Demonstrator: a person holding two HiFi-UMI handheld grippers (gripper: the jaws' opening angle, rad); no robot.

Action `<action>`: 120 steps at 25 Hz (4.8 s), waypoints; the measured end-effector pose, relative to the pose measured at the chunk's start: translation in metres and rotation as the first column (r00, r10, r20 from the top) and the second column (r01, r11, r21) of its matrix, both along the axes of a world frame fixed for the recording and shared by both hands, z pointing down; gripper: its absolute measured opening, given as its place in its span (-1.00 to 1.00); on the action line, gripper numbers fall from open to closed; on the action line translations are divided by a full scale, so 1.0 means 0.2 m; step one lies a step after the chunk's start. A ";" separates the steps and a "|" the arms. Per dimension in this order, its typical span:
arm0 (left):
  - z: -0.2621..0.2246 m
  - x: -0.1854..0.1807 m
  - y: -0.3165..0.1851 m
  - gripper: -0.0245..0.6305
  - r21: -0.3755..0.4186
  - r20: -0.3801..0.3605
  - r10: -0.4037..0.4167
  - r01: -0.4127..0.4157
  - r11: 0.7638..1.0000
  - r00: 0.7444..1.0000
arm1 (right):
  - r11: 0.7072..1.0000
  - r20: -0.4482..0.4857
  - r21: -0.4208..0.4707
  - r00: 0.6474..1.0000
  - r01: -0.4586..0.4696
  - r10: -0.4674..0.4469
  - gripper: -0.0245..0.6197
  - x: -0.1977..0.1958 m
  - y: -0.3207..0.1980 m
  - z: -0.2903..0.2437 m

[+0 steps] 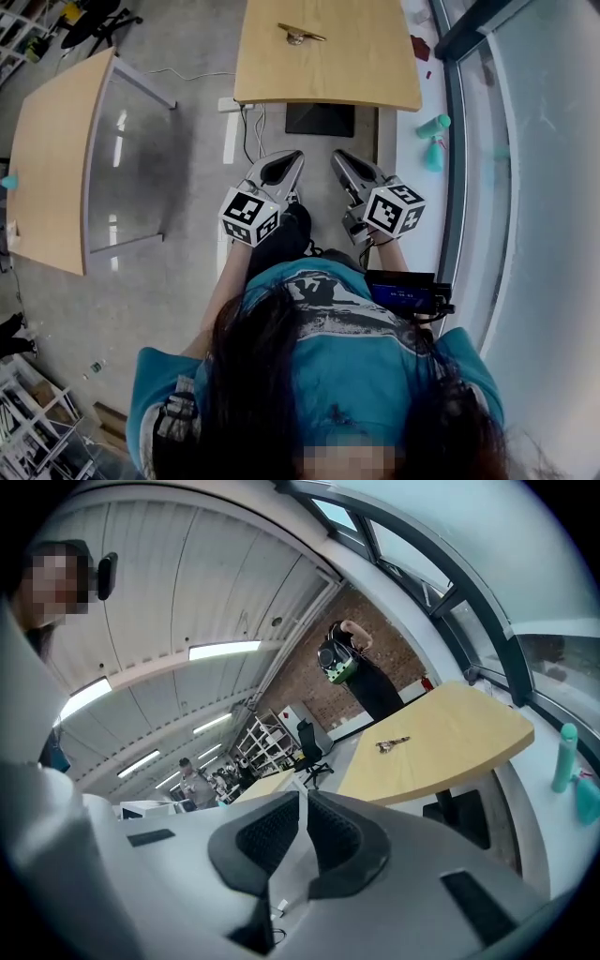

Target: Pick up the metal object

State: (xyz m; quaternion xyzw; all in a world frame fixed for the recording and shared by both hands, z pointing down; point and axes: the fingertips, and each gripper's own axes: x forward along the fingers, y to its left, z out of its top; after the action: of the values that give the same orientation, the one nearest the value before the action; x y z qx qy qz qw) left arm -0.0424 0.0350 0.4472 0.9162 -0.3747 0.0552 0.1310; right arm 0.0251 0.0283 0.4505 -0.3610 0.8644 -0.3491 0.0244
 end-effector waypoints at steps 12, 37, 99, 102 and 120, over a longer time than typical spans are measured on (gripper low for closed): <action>0.03 -0.23 -0.63 -0.92 -0.040 -0.046 0.048 -0.049 0.998 0.998 | 0.998 -0.049 -0.059 0.999 -0.014 0.011 -0.88 -0.24 -0.58 0.03; 0.37 -0.34 -1.61 -0.76 -0.303 -0.043 -0.094 0.076 0.950 0.995 | 0.986 -0.056 -0.113 0.990 0.123 -0.130 -0.88 -0.31 -1.50 0.12; 0.51 -0.42 -1.53 -0.92 -0.725 -0.371 -0.461 0.058 0.686 0.806 | 0.972 -0.102 -0.155 0.976 0.177 -0.194 -0.88 -0.27 -1.42 0.28; 0.40 -0.51 -1.29 -0.92 -0.697 -0.388 -0.430 0.046 0.716 0.815 | 0.981 -0.098 -0.140 0.984 0.135 -0.149 -0.88 -0.33 -1.21 0.22; 0.36 -0.57 -0.51 -0.92 -0.655 -0.395 -0.375 0.029 0.755 0.839 | 0.988 -0.117 -0.143 0.990 0.058 -0.075 -0.88 -0.33 -0.44 0.18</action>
State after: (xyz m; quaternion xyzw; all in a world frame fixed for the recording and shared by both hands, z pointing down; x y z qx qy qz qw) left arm -0.1559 -0.0678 0.5194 0.7533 -0.3874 -0.0796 0.5255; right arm -0.0417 -0.0593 0.4870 -0.3535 0.8494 -0.3864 -0.0652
